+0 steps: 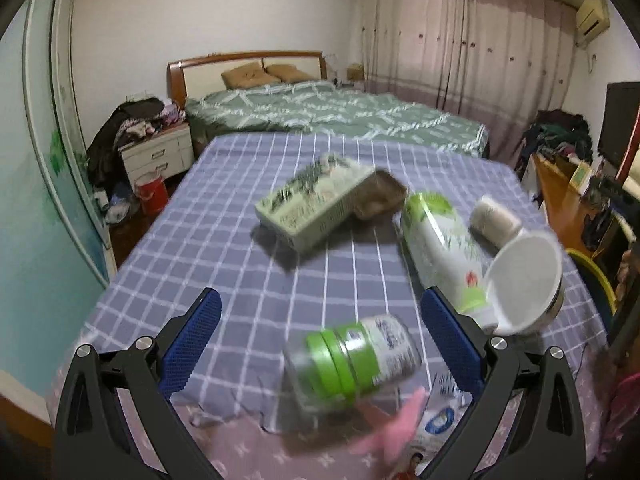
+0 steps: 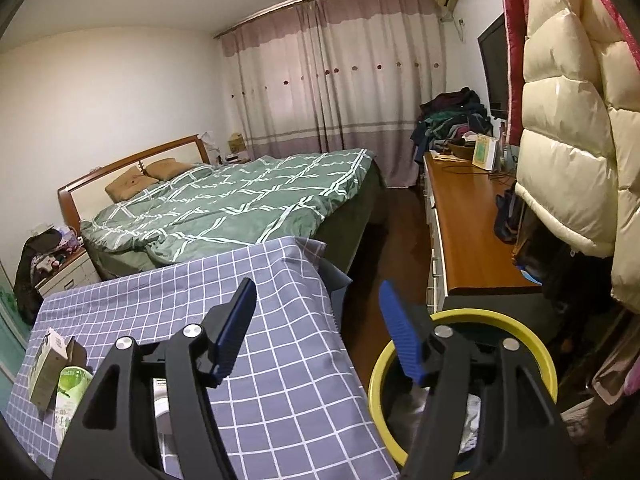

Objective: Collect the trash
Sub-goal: 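Lower the left gripper onto the green-lidded plastic jar and grasp it, then carry the green-lidded jar over the yellow bin and release it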

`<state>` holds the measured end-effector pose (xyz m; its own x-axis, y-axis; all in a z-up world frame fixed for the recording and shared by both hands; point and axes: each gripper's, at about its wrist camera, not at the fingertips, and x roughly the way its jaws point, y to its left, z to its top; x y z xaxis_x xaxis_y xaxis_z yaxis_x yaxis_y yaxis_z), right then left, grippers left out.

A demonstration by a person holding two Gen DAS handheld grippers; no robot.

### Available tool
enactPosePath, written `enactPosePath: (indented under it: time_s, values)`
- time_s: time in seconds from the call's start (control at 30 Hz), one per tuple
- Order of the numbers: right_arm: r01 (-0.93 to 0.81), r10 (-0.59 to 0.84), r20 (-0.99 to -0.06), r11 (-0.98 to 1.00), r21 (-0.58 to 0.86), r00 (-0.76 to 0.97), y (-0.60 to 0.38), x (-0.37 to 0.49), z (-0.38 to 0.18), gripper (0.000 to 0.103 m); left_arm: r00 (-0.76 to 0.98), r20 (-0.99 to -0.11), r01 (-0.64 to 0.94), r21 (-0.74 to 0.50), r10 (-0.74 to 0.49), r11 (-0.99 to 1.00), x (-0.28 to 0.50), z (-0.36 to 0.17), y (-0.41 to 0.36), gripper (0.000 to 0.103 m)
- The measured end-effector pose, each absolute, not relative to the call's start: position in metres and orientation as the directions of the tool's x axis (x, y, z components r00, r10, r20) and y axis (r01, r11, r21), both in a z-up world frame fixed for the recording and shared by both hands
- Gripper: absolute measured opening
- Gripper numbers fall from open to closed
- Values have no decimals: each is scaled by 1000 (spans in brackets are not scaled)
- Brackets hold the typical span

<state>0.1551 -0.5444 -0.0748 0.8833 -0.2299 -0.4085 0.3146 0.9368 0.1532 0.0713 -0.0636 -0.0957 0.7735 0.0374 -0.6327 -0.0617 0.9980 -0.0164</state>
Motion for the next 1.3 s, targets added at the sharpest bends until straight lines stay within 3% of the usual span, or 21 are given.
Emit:
enactPosePath:
  time_s: [0.67, 0.83, 1.3]
  values:
    - [271, -177, -416, 946, 178, 892, -543, 154, -76, 61, 699, -715, -87, -78, 5, 993, 80, -128, -66, 98]
    - [266, -171, -414, 946, 185, 894, -544, 153, -75, 61, 686, -728, -75, -100, -22, 992, 85, -131, -66, 81]
    - [275, -178, -396, 940, 202, 901, -552, 142, -66, 61, 722, -691, -38, -88, -34, 995, 89, -109, -72, 81]
